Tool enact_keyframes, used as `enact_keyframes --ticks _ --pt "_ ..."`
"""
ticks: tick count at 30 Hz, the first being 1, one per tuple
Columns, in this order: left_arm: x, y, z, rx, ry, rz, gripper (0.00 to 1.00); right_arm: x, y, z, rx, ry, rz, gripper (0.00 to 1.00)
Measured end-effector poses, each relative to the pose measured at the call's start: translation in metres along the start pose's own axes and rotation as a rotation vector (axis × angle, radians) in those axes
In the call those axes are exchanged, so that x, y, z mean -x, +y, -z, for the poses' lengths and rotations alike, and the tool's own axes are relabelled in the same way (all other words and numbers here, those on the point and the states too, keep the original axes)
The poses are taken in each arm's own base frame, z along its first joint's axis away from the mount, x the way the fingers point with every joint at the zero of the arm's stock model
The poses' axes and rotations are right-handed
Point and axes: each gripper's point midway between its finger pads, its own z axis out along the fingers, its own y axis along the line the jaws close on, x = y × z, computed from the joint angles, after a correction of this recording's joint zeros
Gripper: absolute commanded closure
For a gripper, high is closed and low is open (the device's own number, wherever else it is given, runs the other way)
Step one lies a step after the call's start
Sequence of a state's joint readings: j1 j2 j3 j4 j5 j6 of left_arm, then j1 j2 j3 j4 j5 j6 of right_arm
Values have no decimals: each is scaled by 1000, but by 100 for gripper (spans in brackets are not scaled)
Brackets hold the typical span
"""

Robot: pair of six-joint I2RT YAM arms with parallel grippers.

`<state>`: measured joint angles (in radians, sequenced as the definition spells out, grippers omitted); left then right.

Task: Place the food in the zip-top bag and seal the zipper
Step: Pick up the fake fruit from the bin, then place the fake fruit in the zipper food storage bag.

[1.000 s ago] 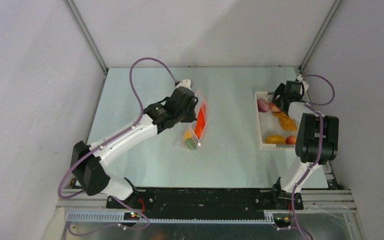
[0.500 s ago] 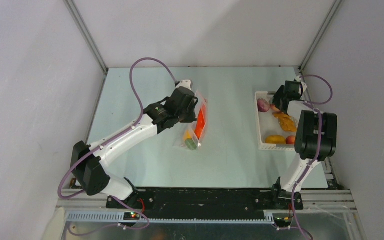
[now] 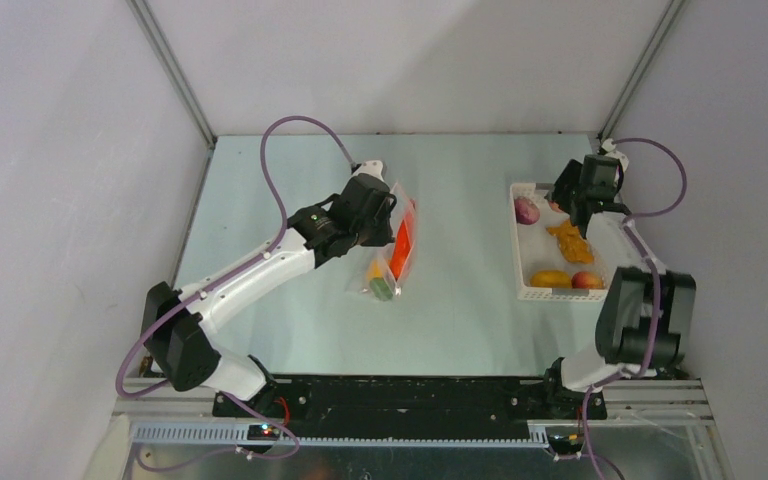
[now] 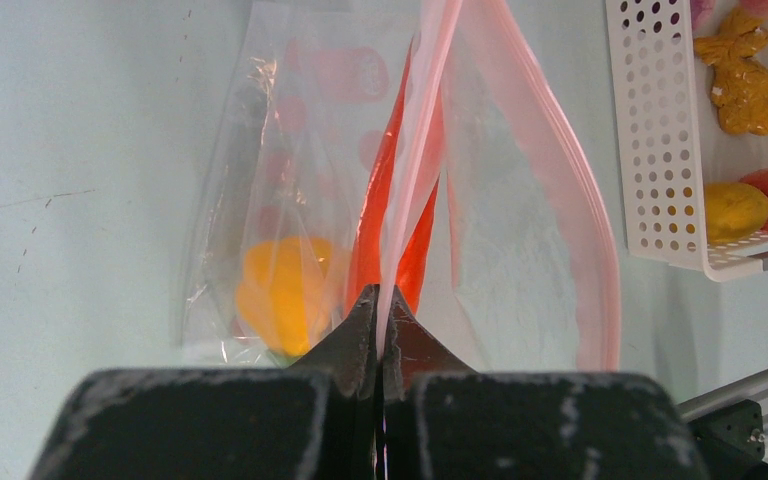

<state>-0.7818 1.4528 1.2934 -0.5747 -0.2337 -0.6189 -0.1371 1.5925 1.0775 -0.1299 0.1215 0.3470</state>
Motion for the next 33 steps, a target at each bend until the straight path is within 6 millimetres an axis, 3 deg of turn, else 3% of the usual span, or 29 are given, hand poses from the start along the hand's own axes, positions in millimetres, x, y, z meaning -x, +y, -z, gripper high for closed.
enact_keyframes --ticks 6,10,14,20,26,33 --pt "-1 0 0 -3 5 -1 100 12 13 75 113 -100 -27 72" --pt "-2 -1 0 -5 8 -1 100 8 39 125 278 -130 -13 72" --pt "-3 -3 1 -17 15 -1 100 -2 96 187 557 -141 48 75" --pt "-4 -8 1 -43 25 2 100 -51 185 278 1017 -35 154 75" --pt "-6 -11 0 -60 29 4 100 -96 234 309 1169 105 207 76" --pt "-11 -10 -1 -55 38 6 100 -117 266 316 1188 175 212 76"
